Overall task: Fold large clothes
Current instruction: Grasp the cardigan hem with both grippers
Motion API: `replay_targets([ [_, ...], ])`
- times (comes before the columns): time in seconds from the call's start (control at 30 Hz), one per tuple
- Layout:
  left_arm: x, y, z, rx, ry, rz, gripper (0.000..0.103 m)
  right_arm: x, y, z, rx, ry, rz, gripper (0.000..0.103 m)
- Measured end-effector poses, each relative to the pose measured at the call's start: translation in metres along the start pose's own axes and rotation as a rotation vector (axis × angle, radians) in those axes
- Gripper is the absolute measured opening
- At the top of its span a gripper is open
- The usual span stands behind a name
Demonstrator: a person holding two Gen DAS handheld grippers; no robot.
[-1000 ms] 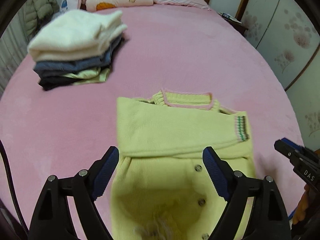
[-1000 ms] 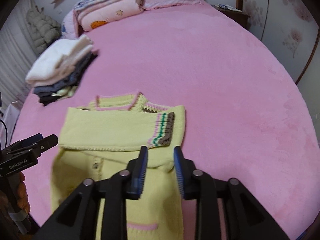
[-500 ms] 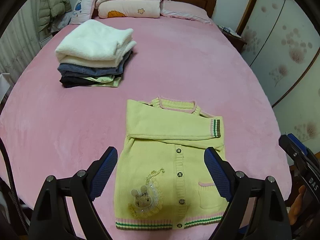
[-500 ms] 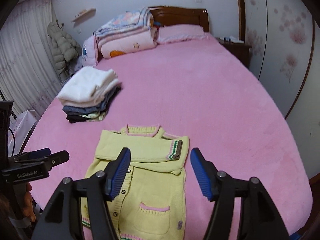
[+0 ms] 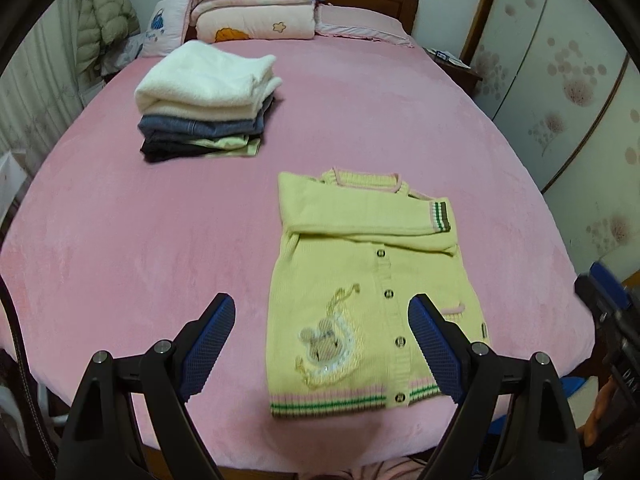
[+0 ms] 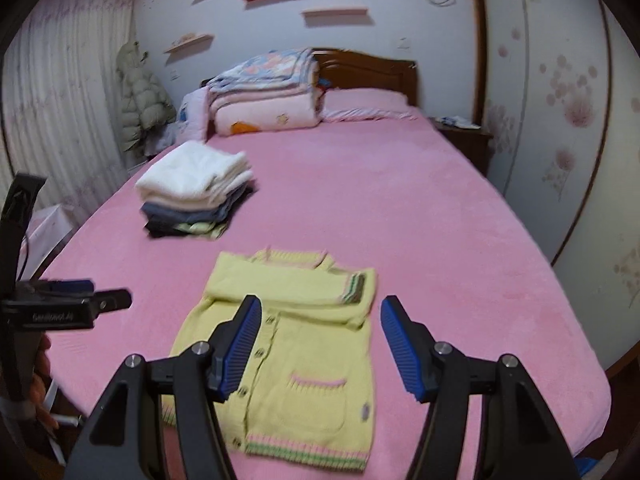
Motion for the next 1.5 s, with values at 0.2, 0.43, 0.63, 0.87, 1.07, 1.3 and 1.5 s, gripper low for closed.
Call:
replay_targets([
  [0.2, -0.009, -0.038, 0.019, 0.072, -0.052, 0.031, 0.087, -0.004, -0.032, -0.001, 0.002, -0.051, 0.069, 0.062],
  [0.43, -0.054, -0.093, 0.039, 0.058, -0.099, 0.126, 0.087, -0.029, -0.078, -0.029, -0.068, -0.083, 0.173, 0.061],
  [0.63, -0.102, -0.131, 0.057, 0.154, -0.172, 0.188, 0.085, -0.057, -0.125, -0.047, -0.098, -0.053, 0.292, 0.056],
  [0.87, -0.135, -0.138, 0.052, 0.165, -0.271, 0.150, 0.069, -0.094, -0.160, -0.071, -0.183, -0.004, 0.390, 0.044],
  [1.07, -0.152, -0.144, 0.050, 0.155, -0.300, 0.157, 0.058, -0.112, -0.172, -0.076, -0.204, 0.049, 0.433, 0.040],
  [1.3, -0.159, -0.143, 0.038, 0.073, -0.295, 0.225, 0.010, -0.121, -0.172, -0.067, -0.172, 0.122, 0.483, 0.012],
  [1.5, -0.141, -0.114, 0.026, 0.109, -0.294, 0.309, 0.007, -0.106, -0.146, -0.059, -0.141, 0.162, 0.478, 0.009],
])
Point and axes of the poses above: each gripper's, at about its wrist camera, not at the fingertips, and x roughly against the way its jaws point, z to its left, y to its top, the point moved 3 cm from there along -x, roughly the way its jaws point, and after that the axes turned 5 degrees about -x, right-handed, at the moved point
